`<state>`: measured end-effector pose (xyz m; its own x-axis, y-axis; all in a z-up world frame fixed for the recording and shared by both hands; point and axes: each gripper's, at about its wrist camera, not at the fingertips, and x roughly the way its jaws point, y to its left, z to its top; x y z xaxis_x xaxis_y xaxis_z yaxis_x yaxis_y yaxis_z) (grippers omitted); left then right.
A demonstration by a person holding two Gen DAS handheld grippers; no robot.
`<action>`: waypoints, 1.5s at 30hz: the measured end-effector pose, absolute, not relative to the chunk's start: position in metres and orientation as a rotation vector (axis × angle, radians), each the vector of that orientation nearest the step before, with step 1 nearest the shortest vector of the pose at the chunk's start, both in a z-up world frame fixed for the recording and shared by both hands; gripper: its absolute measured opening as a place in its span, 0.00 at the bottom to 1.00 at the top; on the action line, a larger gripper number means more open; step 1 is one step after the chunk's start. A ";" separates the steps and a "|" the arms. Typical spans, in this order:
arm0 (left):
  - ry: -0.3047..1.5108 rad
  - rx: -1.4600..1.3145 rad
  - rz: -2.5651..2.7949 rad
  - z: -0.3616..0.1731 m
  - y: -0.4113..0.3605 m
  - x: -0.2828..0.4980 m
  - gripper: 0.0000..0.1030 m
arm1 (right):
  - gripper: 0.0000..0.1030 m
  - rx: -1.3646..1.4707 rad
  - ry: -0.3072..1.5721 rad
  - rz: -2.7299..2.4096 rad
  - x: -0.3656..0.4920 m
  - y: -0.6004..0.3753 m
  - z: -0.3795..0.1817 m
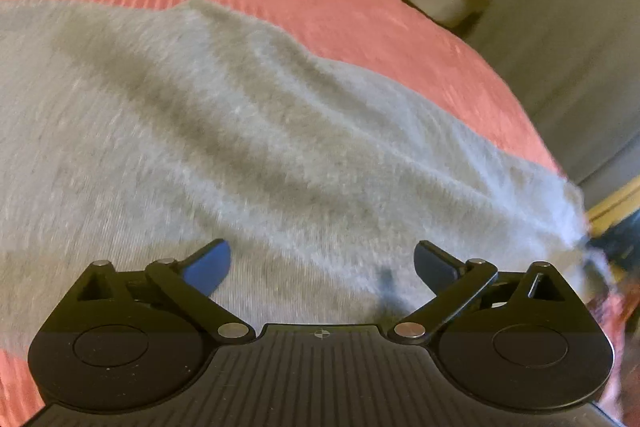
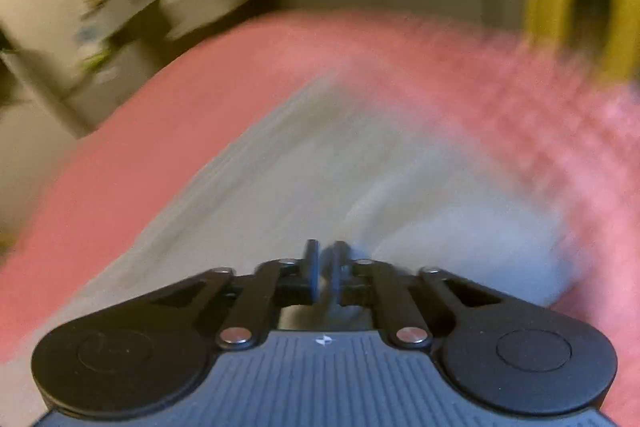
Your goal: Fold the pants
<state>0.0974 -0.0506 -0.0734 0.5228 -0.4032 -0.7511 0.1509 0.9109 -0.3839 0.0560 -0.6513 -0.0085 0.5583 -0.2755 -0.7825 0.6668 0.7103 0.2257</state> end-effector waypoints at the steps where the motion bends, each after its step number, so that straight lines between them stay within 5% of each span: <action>1: 0.960 -0.248 -0.342 -0.073 -0.055 0.097 0.98 | 0.34 0.513 0.773 -0.594 0.062 -0.658 0.000; 2: 0.951 -0.203 -0.349 -0.073 -0.063 0.094 0.98 | 0.56 0.527 0.752 -0.551 0.069 -0.665 0.005; 3: 0.943 -0.166 -0.355 -0.074 -0.068 0.093 0.98 | 0.64 0.546 0.745 -0.519 0.075 -0.667 0.006; 12: 0.922 -0.122 -0.368 -0.079 -0.076 0.097 0.99 | 0.83 0.373 0.848 -0.527 0.161 -0.674 -0.016; 13: 0.921 -0.123 -0.367 -0.080 -0.077 0.097 0.99 | 0.64 0.371 0.863 -0.530 0.165 -0.677 -0.017; 14: 0.918 -0.117 -0.367 -0.081 -0.078 0.098 0.99 | 0.17 0.371 0.869 -0.522 0.170 -0.675 -0.020; 15: 0.916 -0.106 -0.368 -0.080 -0.075 0.097 0.99 | 0.06 0.369 0.877 -0.518 0.168 -0.672 -0.022; 24: 0.888 -0.086 -0.372 -0.082 -0.077 0.097 1.00 | 0.08 0.222 0.687 -0.678 0.199 -0.666 -0.003; 27: 0.894 -0.155 -0.372 -0.080 -0.066 0.097 1.00 | 0.34 0.246 0.779 -0.748 0.204 -0.673 -0.014; 29: 0.896 -0.181 -0.370 -0.080 -0.063 0.097 1.00 | 0.71 0.290 0.666 -0.754 0.176 -0.666 0.001; 34: 0.894 -0.195 -0.370 -0.079 -0.061 0.096 1.00 | 0.76 0.476 0.516 -0.604 0.079 -0.642 0.029; 40: 0.905 -0.235 -0.371 -0.075 -0.054 0.096 1.00 | 0.67 0.887 0.722 -0.148 0.019 -0.610 -0.020; 42: 0.914 -0.254 -0.364 -0.073 -0.049 0.095 1.00 | 0.39 0.779 0.809 -0.188 0.018 -0.608 -0.036; 43: 0.915 -0.263 -0.358 -0.071 -0.048 0.094 1.00 | 0.15 0.730 0.800 -0.241 0.013 -0.614 -0.038; 45: 0.912 -0.277 -0.337 -0.068 -0.042 0.091 1.00 | 0.02 0.730 0.763 -0.470 -0.003 -0.642 -0.037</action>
